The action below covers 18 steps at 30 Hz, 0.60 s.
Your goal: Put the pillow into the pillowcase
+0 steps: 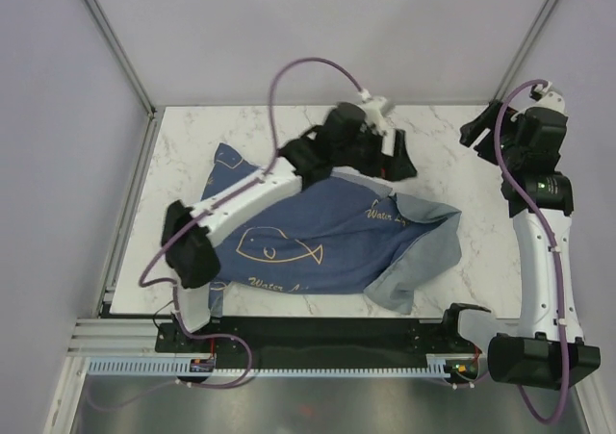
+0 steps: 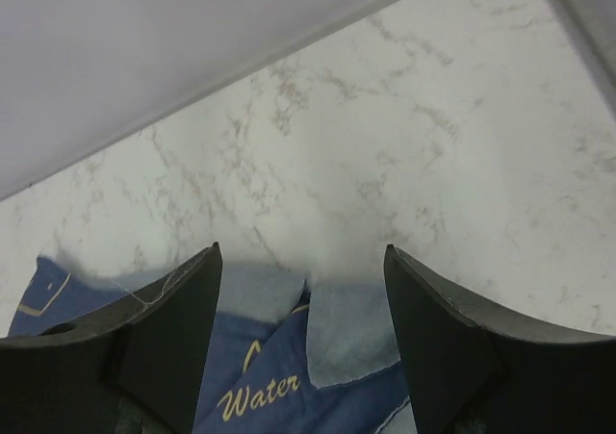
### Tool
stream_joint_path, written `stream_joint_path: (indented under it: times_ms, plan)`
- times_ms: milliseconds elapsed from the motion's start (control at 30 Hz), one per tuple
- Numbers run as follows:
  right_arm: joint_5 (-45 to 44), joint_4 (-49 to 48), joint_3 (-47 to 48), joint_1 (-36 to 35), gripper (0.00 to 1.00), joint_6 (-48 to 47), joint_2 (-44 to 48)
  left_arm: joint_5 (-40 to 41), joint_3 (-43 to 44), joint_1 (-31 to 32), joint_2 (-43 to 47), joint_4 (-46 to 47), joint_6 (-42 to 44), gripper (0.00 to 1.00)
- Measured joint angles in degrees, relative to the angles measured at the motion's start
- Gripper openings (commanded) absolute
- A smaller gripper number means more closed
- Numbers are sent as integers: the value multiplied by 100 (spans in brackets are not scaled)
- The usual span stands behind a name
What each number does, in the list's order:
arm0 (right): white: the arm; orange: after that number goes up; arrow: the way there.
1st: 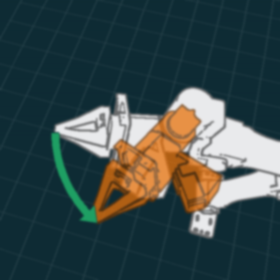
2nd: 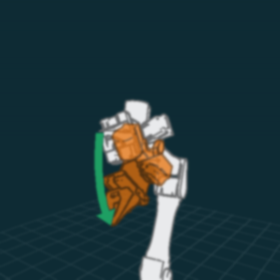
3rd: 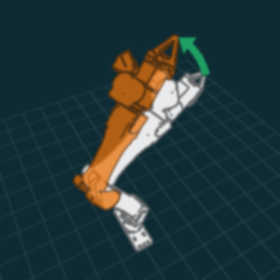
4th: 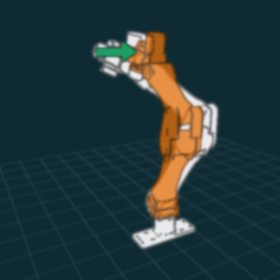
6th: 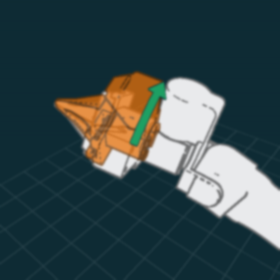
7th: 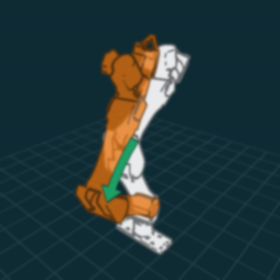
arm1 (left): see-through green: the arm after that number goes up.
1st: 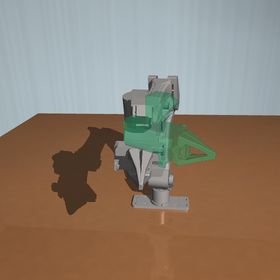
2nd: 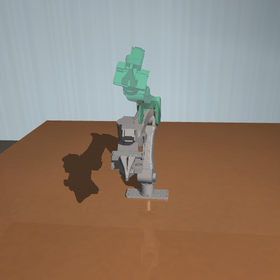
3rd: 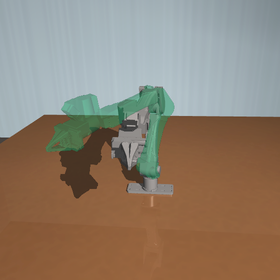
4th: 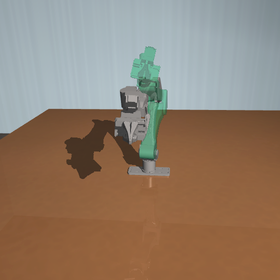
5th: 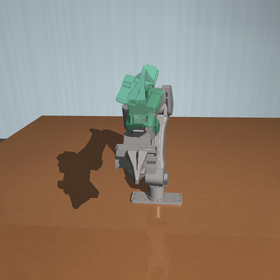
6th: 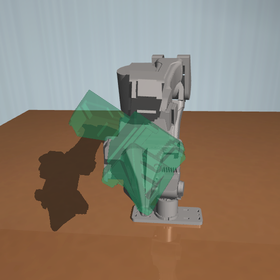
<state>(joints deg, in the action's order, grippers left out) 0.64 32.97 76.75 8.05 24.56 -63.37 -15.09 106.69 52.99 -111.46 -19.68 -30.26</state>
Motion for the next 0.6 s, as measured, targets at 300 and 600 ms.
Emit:
stream_joint_path:
  times_ms: [300,600]
  plan:
    - [2170,-852,-1228,-540,73,7,-726,-358,-1394,-3333,2691,-787,24,100]
    - [2715,-1344,-1458,-1753,73,-260,-2009,-293,-2710,-4411,2461,-1412,17,98]
